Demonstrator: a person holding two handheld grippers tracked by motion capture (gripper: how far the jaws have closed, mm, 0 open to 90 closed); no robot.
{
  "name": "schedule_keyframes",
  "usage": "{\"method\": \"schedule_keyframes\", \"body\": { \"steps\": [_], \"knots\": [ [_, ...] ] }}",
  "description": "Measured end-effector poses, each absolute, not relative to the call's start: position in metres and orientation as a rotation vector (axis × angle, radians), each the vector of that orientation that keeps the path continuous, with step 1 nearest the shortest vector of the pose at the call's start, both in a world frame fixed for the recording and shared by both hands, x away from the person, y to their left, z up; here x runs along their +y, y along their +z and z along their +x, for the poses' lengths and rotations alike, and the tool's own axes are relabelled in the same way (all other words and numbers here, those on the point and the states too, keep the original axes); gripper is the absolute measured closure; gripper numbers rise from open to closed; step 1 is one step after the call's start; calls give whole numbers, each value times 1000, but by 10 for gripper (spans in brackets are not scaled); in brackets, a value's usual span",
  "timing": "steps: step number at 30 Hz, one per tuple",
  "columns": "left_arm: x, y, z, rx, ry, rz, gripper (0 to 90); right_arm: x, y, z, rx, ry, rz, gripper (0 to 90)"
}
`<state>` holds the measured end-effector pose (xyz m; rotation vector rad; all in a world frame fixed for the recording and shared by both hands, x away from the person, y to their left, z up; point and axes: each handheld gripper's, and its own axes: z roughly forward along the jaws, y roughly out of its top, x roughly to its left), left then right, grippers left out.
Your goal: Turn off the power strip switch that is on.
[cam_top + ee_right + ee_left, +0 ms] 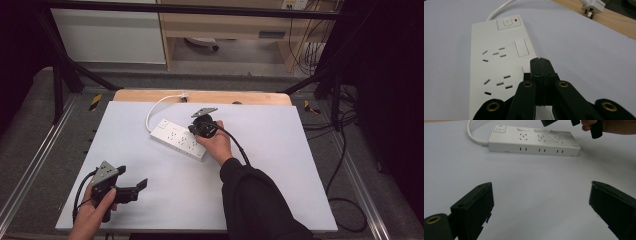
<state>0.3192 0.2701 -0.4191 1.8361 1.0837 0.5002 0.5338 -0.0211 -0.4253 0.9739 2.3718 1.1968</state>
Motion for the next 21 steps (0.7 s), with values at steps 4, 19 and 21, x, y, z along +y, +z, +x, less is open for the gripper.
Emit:
{"method": "schedule_keyframes", "body": {
  "steps": [4,19,21],
  "knots": [
    [270,-419,319,1084,500,1836,59,-25,-422,535,2356,1198,1001,897],
    [271,-419,319,1085,499,1833,59,-36,-409,535,2322,1227,1102,646],
    [271,-419,319,1086,499,1832,59,-38,-408,536,2321,1220,1156,556]
  ]
}}
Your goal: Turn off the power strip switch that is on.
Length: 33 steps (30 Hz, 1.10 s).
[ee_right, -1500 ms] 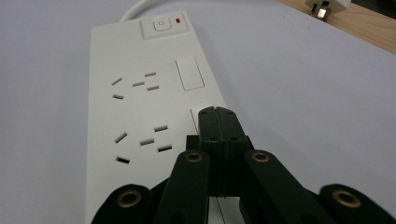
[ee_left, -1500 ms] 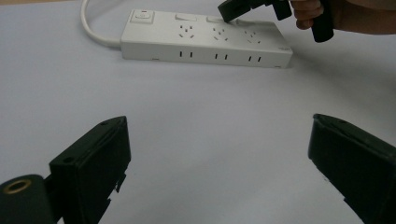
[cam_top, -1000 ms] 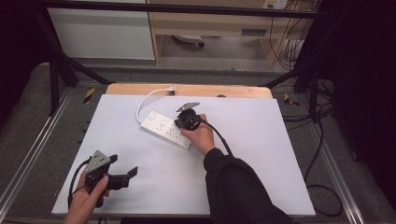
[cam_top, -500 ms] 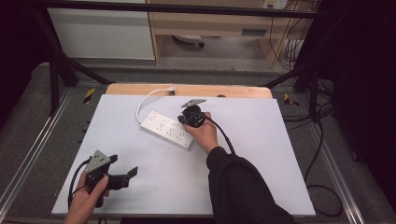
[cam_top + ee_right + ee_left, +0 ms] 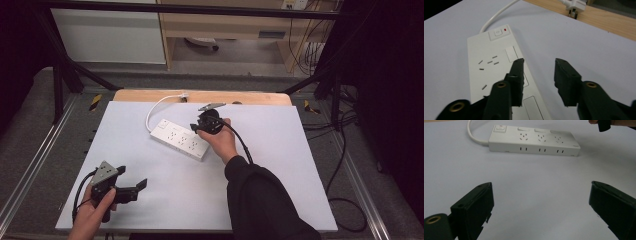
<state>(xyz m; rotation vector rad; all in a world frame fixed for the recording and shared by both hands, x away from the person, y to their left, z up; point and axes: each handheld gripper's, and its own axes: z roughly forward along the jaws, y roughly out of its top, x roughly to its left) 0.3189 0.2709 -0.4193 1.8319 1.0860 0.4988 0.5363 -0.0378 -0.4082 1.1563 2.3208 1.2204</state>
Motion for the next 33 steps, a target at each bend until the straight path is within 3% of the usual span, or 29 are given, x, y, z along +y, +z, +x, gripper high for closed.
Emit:
{"method": "schedule_keyframes", "body": {
  "steps": [6,19,33],
  "knots": [
    [271,-420,319,1086,499,1838,59,-47,-402,537,2291,1198,1225,334],
    [271,-420,319,1086,501,1839,59,-71,-385,531,2252,1239,1260,59],
    [270,-420,319,1087,502,1839,59,-108,-372,517,2175,1339,1163,57]
  ]
}}
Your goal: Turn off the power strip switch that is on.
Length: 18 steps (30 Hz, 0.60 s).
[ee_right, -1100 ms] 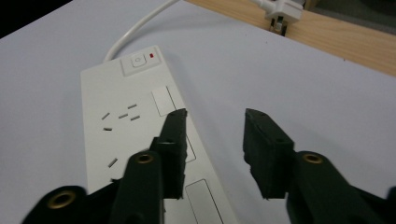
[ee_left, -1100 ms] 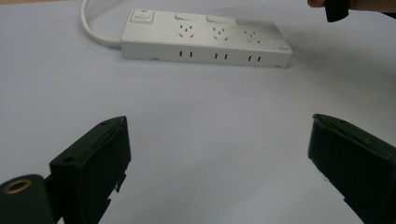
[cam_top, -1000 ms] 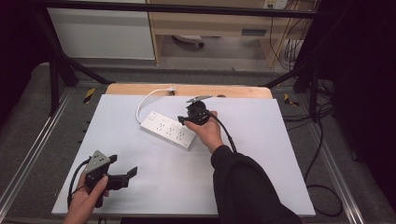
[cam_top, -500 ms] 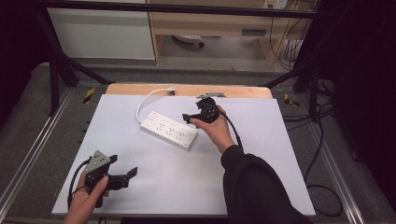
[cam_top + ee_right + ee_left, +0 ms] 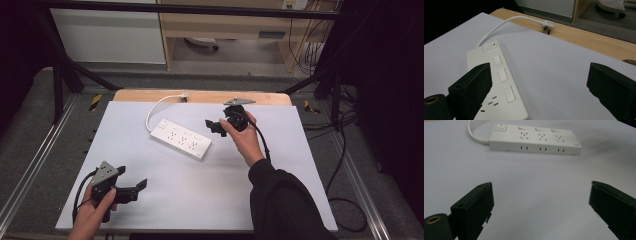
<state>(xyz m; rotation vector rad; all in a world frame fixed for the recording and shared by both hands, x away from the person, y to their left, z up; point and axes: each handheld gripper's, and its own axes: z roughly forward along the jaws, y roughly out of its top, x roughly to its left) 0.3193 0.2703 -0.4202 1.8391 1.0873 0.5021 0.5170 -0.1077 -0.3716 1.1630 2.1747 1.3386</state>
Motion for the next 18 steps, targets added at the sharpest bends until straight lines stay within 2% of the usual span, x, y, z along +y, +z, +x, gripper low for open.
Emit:
{"method": "schedule_keyframes", "body": {
  "steps": [18],
  "knots": [
    [270,-422,319,1098,499,1834,59,-167,-348,491,2096,1400,1117,87]
  ]
}}
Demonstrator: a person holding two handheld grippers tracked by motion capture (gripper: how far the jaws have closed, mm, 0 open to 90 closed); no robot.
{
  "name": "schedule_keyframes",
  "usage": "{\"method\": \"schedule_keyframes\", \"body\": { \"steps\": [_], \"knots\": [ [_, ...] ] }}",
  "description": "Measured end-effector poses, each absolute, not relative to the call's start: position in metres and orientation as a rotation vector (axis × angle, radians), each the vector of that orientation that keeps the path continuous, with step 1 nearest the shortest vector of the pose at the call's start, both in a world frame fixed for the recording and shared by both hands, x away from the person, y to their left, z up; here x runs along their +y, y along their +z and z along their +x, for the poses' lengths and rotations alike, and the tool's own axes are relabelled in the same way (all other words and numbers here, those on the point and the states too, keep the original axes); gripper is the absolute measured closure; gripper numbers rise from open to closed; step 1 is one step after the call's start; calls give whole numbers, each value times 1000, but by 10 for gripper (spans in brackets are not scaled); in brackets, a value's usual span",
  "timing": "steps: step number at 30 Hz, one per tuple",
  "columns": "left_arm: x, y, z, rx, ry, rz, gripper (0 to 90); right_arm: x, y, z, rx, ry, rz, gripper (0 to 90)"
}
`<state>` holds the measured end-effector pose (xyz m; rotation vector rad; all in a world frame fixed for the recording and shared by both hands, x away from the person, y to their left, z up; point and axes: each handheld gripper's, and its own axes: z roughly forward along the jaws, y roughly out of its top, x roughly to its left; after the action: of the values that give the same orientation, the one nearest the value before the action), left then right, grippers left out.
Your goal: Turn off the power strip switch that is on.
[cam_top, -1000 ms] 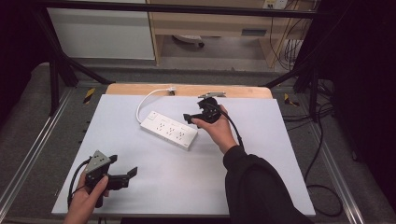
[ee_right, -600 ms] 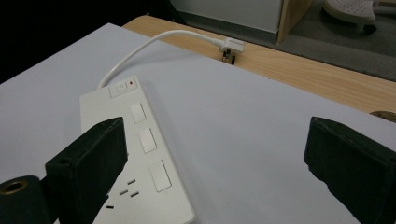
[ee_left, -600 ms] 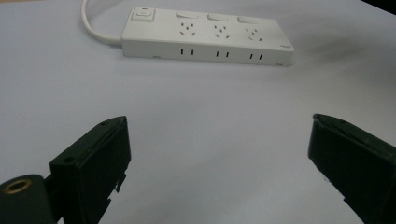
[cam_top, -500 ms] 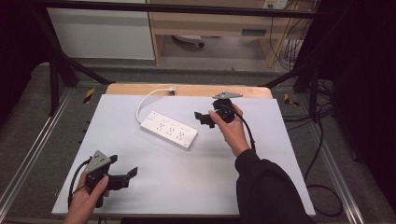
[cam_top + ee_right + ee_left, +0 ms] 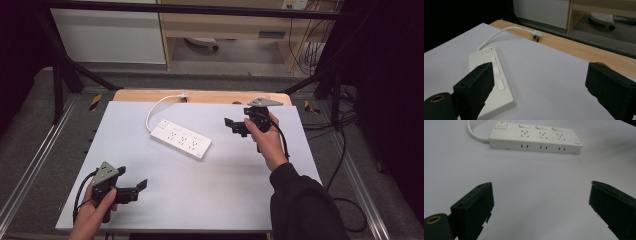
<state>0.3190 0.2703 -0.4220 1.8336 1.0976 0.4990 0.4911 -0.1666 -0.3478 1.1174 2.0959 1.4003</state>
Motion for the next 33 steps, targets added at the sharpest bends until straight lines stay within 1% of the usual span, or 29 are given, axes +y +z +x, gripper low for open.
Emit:
{"method": "schedule_keyframes", "body": {
  "steps": [16,21,27,33],
  "knots": [
    [270,-424,319,1103,495,1834,59,-227,-337,445,1978,1465,1096,59],
    [272,-423,319,1112,499,1823,58,-243,-340,432,1937,1451,1090,59],
    [272,-423,319,1105,501,1825,58,-262,-344,418,1890,1443,1105,28],
    [272,-423,319,1110,501,1821,58,-277,-350,400,1854,1449,1084,20]
  ]
}}
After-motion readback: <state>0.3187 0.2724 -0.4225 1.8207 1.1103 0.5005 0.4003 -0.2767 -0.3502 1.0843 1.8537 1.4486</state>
